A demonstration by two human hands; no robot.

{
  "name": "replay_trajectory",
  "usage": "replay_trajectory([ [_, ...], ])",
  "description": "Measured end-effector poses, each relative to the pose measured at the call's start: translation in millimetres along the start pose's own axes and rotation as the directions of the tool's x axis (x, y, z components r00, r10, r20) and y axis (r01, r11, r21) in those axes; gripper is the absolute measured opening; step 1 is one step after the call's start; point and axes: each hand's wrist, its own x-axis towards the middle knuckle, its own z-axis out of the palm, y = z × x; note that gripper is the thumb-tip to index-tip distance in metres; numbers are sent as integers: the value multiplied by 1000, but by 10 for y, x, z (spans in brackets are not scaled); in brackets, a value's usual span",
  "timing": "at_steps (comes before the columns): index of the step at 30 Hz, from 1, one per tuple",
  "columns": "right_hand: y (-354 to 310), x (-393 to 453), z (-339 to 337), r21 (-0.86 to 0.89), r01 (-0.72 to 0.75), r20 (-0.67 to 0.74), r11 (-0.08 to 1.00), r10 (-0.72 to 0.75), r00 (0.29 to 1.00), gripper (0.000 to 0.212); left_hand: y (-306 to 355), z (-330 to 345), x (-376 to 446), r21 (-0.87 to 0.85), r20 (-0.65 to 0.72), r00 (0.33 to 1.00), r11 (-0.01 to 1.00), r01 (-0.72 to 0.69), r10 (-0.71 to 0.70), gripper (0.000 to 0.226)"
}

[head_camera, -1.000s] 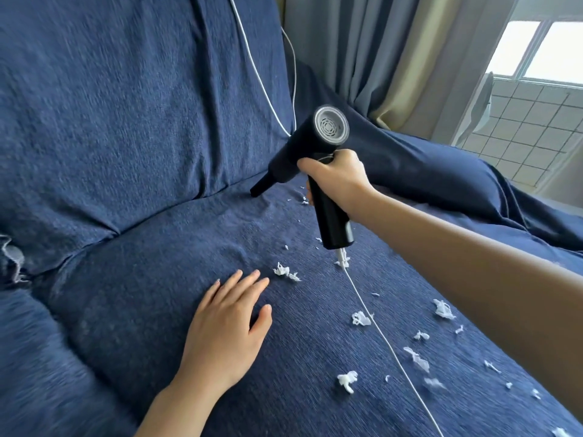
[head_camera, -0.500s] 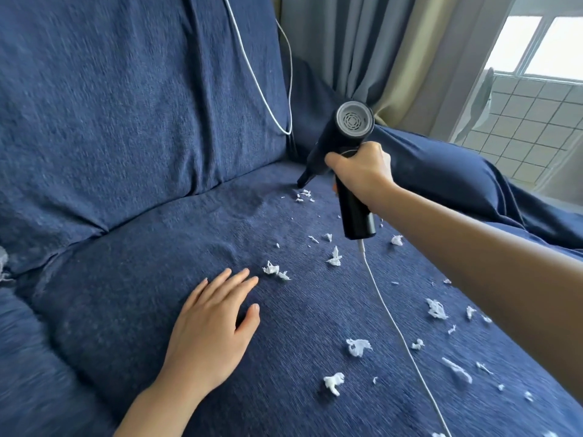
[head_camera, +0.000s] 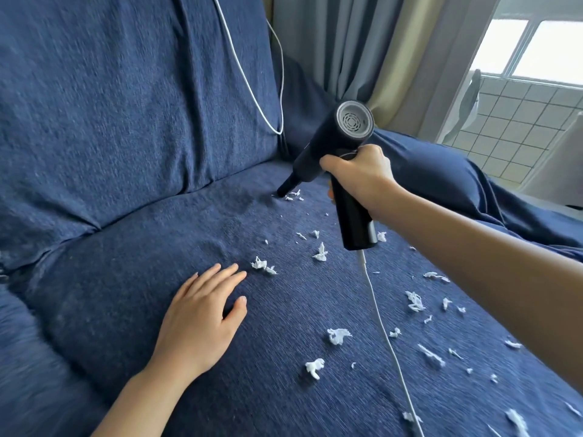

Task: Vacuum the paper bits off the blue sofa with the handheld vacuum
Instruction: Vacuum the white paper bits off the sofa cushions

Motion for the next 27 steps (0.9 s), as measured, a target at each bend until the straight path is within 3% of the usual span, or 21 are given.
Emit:
replay_trajectory([
  [8,83,6,-215,-95,23,-58,995,-29,998,29,0,5,11,-6,-5,1000,1000,-1,1,72],
  [19,-47,-73,-22,59,-10,1,998,10,1000,25,5,-1,-1,-4,-3,1000,1000,-1,1,74],
  [27,-92,-60,105,18,-6,7,1000,6,1000,31,-2,-13,4,-12,-11,1000,1000,-3,2,74],
])
